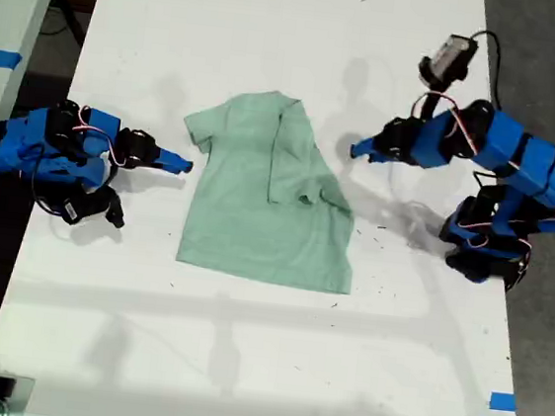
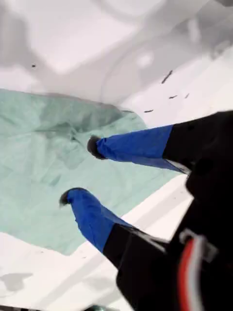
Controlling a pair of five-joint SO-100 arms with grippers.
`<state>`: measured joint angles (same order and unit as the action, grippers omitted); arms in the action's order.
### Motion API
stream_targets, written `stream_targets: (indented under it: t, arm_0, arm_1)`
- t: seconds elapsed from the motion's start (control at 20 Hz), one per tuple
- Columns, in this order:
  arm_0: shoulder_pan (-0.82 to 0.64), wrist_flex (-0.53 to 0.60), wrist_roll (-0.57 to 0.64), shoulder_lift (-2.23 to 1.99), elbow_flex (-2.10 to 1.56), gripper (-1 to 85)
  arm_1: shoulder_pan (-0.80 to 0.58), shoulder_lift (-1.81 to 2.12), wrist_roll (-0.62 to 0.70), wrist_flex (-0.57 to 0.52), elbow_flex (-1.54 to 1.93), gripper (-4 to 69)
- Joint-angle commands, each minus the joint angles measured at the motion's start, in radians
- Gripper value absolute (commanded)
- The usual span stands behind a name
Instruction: Fold t shirt
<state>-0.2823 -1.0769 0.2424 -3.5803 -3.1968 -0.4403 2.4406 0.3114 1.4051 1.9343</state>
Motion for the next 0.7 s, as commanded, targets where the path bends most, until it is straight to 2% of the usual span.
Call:
stream_targets:
  t: [0.0, 0.1, 0.2, 0.45, 0.65]
  arm_0:
    - [0.009, 0.009, -0.009, -0.006, -0.006, 10.6]
    - [0.009, 0.009, -0.009, -0.006, -0.006, 10.6]
    - [0.009, 0.009, -0.009, -0.006, -0.006, 10.6]
    - [0.011, 0.009, -0.009, -0.006, -0.006, 10.6]
    - [0.012, 0.009, -0.009, -0.006, -0.006, 10.6]
  arm_1:
    - [0.110, 0.545, -0.133, 0.002, 0.400, 5.9]
    - [0.256, 0.798, -0.229, -0.083, 0.721, 1.5]
    - [0.314, 1.011, -0.261, -0.123, 0.971, 1.5]
    - [0.245, 1.057, -0.092, -0.098, 1.083, 1.5]
    - [0.195, 1.058, -0.054, -0.051, 1.163, 1.5]
